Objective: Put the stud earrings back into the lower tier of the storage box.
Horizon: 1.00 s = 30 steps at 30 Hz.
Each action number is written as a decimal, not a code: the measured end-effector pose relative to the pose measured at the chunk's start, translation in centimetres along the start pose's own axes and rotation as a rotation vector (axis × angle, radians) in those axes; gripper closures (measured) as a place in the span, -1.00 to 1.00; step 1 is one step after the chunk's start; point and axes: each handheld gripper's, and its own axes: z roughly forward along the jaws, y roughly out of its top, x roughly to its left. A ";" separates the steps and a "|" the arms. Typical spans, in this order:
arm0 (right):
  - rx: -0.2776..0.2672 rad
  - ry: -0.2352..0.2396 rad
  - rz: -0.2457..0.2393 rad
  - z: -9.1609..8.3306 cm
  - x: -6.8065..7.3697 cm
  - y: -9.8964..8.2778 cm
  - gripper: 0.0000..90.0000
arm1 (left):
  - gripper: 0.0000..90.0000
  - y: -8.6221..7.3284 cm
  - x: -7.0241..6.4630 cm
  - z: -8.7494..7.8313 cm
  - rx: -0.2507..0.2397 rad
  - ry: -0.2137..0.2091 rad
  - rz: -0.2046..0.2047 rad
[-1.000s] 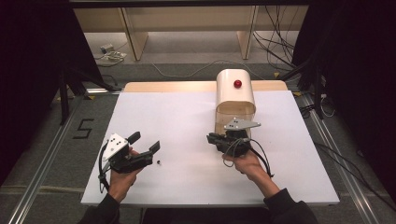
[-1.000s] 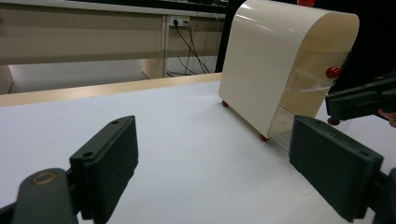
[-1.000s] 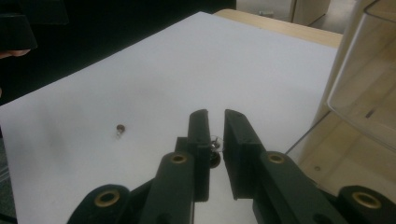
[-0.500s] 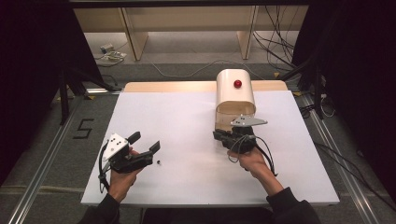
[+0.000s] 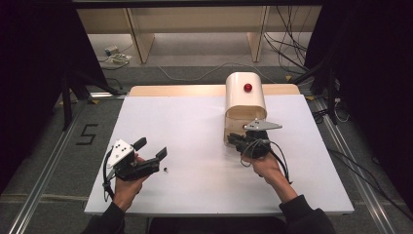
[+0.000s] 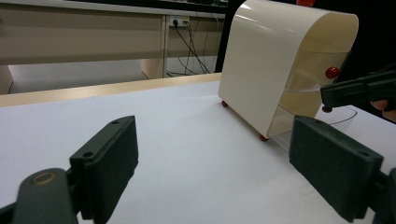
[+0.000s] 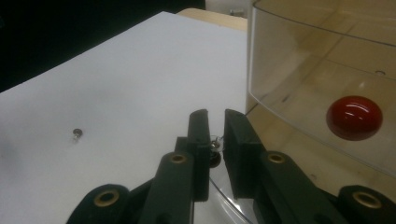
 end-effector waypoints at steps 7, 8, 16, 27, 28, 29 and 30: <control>0.012 -0.028 0.000 0.2 -0.5 -0.3 0.80 | -0.65 0.0 0.0 0.0 0.000 -0.001 -0.001; 0.015 -0.031 -0.005 0.3 -0.6 -0.4 0.80 | -0.65 0.0 0.0 0.0 0.000 -0.001 -0.001; 0.022 -0.051 -0.003 0.3 -0.8 -0.5 0.80 | -0.65 0.0 0.0 0.0 0.000 -0.001 -0.001; 0.034 -0.068 -0.011 0.5 -1.0 -0.7 0.63 | -0.65 0.0 0.0 0.0 0.000 -0.001 0.000; 0.034 -0.065 -0.014 0.5 -1.0 -0.6 0.61 | -0.65 0.0 0.0 0.0 0.000 -0.001 0.000; 0.029 -0.063 -0.012 0.4 -0.9 -0.6 0.58 | -0.65 0.0 0.0 0.0 0.000 -0.001 0.000; 0.026 -0.059 -0.010 0.4 -0.9 -0.6 0.54 | -0.65 0.0 0.0 0.0 0.000 -0.001 0.000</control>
